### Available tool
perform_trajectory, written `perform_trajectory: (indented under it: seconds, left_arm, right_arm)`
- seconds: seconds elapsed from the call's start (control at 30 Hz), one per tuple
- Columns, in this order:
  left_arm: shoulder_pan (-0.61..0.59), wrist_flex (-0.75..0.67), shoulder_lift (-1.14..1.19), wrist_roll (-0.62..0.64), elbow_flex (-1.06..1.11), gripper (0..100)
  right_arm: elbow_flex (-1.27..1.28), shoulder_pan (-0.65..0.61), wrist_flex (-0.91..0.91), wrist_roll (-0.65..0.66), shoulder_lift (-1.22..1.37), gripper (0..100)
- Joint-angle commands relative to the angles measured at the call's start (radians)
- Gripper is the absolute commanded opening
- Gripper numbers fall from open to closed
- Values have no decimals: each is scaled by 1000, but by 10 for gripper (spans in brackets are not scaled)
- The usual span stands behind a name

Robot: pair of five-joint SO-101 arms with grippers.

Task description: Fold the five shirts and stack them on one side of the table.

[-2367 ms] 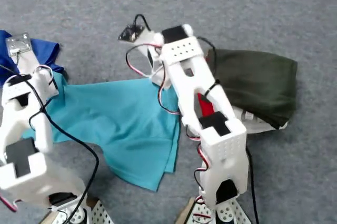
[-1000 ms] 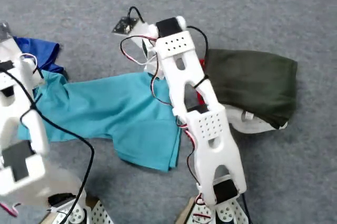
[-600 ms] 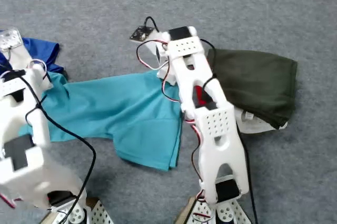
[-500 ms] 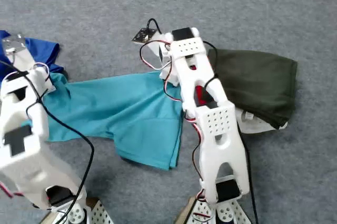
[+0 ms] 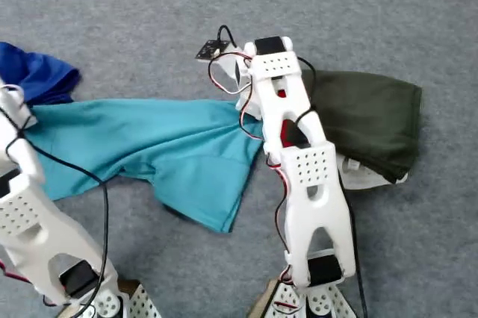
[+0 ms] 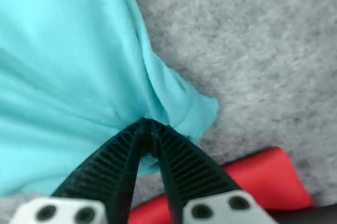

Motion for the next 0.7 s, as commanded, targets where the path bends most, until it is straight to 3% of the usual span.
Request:
perform_trajectory:
  seconds: [0.0, 0.4, 0.57, 0.67]
  left_arm:
    - [-18, 58, -10, -8, -80, 19]
    - [92, 476, -116, -5, -460, 19]
    - [97, 582, -257, -57, -339, 19]
    - [92, 535, -357, -100, -121, 19]
  right_arm:
    - [-25, 45, 11, 11, 1, 2]
    - [-260, -59, 196, -25, -110, 2]
    - [-188, -134, 196, -43, -259, 2]
    - [-36, -177, 196, -43, -384, 2]
